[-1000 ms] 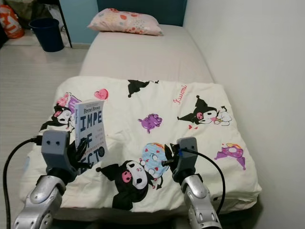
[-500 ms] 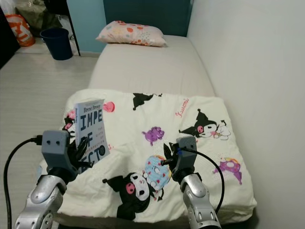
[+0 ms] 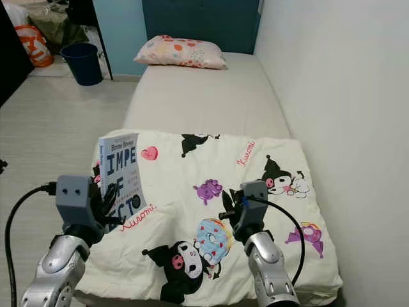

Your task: Clean up the room

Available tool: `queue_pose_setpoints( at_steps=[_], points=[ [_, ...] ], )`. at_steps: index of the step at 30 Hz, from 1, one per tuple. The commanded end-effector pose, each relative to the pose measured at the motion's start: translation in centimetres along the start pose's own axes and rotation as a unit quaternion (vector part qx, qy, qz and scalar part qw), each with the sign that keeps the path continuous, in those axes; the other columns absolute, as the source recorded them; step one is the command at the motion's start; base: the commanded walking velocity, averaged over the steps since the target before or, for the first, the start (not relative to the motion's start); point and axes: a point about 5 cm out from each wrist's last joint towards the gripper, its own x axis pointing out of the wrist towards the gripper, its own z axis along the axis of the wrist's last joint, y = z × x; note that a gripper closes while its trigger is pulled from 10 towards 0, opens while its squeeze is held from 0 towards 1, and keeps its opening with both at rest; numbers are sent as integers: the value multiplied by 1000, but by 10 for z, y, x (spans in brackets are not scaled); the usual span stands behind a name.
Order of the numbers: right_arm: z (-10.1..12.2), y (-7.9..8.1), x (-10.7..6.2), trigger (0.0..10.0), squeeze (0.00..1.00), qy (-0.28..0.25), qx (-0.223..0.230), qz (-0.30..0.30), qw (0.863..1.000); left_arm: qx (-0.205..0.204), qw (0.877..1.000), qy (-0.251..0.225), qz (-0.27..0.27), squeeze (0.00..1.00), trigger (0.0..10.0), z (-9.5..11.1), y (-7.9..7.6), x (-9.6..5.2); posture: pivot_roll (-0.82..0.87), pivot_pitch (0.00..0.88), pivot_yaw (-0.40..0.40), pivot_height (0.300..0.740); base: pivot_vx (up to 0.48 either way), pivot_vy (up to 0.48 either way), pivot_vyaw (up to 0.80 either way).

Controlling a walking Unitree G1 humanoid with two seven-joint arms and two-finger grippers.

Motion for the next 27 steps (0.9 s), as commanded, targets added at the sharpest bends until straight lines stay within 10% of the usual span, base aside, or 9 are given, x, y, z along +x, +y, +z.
queue_pose_setpoints(
  at_steps=[1, 9, 14, 21, 27],
  points=[
    [-7, -2, -4, 10000, 0, 9, 8, -5, 1000, 1, 1000, -7, -1, 0, 10000, -1, -2, -1, 43, 148, -64, 728, 0, 0, 0],
    [-20, -1, -7, 10000, 0, 41, 5, 2, 999, -8, 1000, 21, -5, 0, 10000, -15, -2, -3, 45, 122, -59, 728, 0, 0, 0],
    [-67, 6, -16, 10000, 0, 181, -10, 20, 983, -33, 992, 124, 17, 0, 10000, -68, 1, -14, 47, 94, -61, 728, 0, 0, 0],
    [-88, 8, -26, 10000, 0, 226, -21, 13, 974, 1, 981, 193, 21, 0, 10000, -103, 9, -26, 46, 77, -66, 728, 0, 0, 0],
    [-91, 2, -26, 10000, 0, 225, -16, -8, 974, 54, 983, 167, 46, 0, 10000, -84, 49, 6, 60, 72, -81, 728, 0, 0, 0]
  ],
)
